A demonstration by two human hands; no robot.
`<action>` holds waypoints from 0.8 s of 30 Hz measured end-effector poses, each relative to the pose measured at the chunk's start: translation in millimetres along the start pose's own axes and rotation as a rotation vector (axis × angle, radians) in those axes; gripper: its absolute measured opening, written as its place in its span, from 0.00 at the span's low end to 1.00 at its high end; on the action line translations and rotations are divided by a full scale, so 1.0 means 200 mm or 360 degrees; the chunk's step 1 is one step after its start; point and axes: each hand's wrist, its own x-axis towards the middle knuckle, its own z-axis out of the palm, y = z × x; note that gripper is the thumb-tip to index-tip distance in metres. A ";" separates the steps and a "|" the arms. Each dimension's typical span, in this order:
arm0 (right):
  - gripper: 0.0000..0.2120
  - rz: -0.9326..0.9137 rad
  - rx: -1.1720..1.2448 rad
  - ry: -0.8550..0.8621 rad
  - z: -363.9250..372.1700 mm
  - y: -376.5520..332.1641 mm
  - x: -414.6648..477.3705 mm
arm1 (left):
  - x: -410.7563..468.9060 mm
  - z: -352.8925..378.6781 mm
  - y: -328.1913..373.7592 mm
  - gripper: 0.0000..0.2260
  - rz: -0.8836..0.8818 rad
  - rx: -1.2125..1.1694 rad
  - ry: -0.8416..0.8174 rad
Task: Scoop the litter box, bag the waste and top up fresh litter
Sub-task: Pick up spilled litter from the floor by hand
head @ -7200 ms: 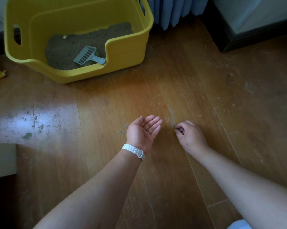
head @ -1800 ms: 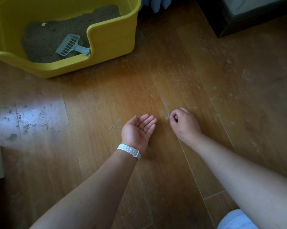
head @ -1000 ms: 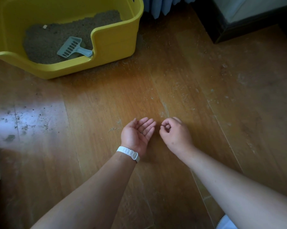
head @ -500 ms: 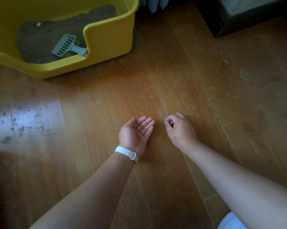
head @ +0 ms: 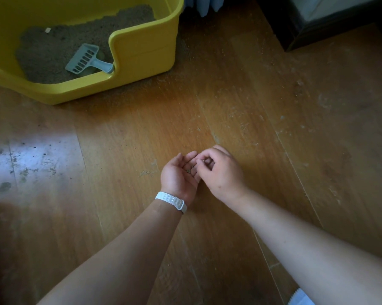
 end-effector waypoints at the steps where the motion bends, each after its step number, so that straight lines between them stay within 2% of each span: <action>1: 0.04 -0.0047 0.0025 0.0003 0.02 -0.03 0.00 | 0.01 0.00 0.00 0.17 0.0009 -0.0019 -0.0003; 6: 0.04 -0.0121 0.0063 -0.0158 0.06 -0.09 0.05 | 0.02 0.02 0.06 0.17 0.0011 -0.0110 0.0003; 9: 0.02 -0.0059 0.0097 -0.0076 0.05 -0.05 0.11 | 0.03 0.01 0.11 0.16 0.0074 -0.0132 0.0035; 14: 0.02 0.0194 -0.0127 0.0075 0.01 0.14 0.26 | 0.07 0.00 0.16 0.17 0.0062 -0.0097 0.0055; 24: 0.04 0.0025 -0.0342 -0.0024 0.01 0.20 0.52 | 0.11 0.03 0.19 0.17 0.0038 -0.0099 0.0022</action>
